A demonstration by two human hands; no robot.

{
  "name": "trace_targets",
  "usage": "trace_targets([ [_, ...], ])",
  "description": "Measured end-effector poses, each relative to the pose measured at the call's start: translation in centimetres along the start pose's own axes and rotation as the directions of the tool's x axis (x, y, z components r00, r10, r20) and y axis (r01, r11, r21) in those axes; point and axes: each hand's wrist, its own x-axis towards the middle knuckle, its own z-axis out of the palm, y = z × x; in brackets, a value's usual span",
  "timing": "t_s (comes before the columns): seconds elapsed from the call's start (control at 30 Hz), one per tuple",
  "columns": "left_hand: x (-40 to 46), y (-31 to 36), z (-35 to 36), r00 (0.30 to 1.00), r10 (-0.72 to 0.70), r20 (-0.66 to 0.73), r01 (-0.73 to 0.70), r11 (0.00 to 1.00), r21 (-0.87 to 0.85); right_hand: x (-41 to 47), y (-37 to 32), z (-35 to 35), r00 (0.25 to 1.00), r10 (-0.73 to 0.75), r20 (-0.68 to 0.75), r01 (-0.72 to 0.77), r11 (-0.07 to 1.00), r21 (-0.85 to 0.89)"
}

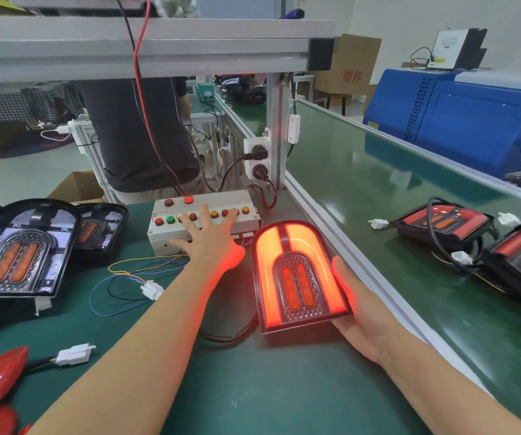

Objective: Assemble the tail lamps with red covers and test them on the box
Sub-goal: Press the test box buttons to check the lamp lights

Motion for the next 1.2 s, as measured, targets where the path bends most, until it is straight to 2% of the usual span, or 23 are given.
trace_targets([
  [0.4, 0.35, -0.03, -0.8, 0.993, 0.115, -0.021, -0.11, 0.981, 0.161, -0.16, -0.22, -0.01, 1.0, 0.022, -0.001, -0.022, 1.0, 0.002],
  [1.2, 0.95, -0.64, -0.72, 0.989, 0.144, -0.026, -0.138, 0.978, 0.157, -0.27, -0.41, 0.25, 0.999, 0.038, -0.024, -0.037, 0.999, 0.036],
])
